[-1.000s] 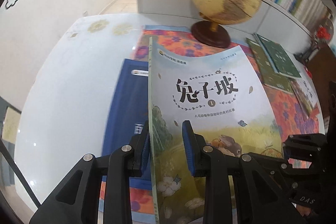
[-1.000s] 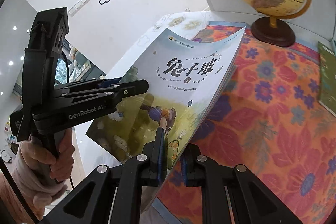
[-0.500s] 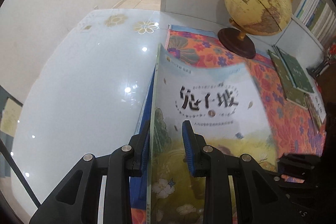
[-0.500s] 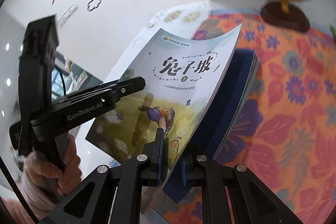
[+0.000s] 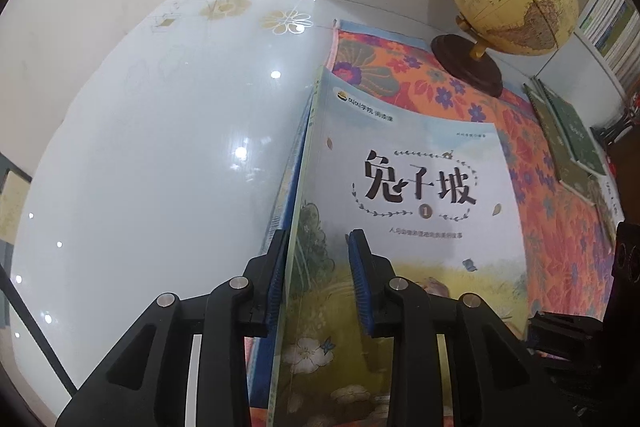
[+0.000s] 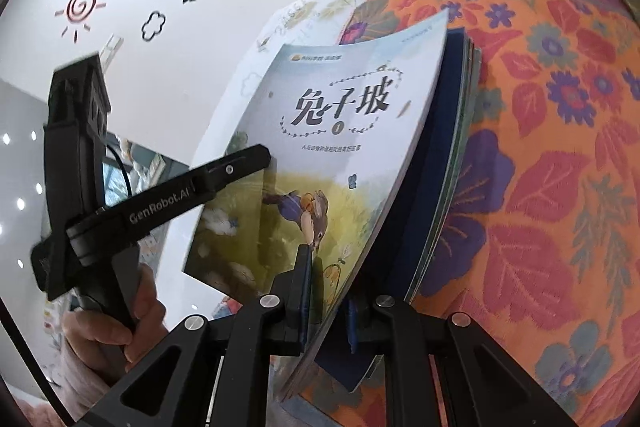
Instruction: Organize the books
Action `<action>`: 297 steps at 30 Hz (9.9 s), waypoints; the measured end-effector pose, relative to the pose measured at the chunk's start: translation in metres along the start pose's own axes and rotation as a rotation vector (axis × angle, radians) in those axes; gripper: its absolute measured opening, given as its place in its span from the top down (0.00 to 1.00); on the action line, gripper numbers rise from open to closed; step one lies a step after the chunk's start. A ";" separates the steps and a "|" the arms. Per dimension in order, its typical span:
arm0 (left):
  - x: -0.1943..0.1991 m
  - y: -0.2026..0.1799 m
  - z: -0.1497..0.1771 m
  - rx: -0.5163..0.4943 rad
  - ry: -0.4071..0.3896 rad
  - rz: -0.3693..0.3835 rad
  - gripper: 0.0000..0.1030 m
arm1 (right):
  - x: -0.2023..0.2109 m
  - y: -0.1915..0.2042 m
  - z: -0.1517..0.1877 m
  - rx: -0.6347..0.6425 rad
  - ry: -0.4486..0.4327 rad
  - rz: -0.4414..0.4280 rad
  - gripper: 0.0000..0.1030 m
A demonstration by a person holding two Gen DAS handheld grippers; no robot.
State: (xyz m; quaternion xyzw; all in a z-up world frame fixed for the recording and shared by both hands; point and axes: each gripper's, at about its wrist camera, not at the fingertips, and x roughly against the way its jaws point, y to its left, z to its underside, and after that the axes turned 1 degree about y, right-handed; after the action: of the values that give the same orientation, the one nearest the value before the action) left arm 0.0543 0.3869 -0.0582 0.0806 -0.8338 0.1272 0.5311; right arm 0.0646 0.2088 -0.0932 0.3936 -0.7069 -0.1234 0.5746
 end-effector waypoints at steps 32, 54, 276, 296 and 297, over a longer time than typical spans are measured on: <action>-0.012 -0.002 -0.010 0.022 -0.002 -0.060 0.68 | 0.035 -0.027 0.018 -0.188 0.050 0.106 0.76; 0.007 -0.079 -0.030 -0.079 0.013 -0.115 0.67 | 0.124 -0.109 0.011 -0.300 -0.129 0.077 0.68; 0.010 -0.008 0.007 -0.049 -0.013 -0.004 0.75 | 0.032 -0.026 -0.019 0.001 -0.042 -0.022 0.89; 0.010 0.016 0.001 0.075 -0.032 -0.106 0.70 | 0.040 -0.060 -0.001 -0.257 -0.111 -0.130 0.88; 0.011 0.018 0.000 0.089 -0.033 -0.101 0.70 | 0.044 -0.061 0.000 -0.258 -0.115 -0.114 0.86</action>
State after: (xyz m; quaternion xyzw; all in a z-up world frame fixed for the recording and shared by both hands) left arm 0.0443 0.4043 -0.0504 0.1481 -0.8307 0.1360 0.5191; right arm 0.0890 0.1377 -0.1001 0.3482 -0.6935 -0.2681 0.5709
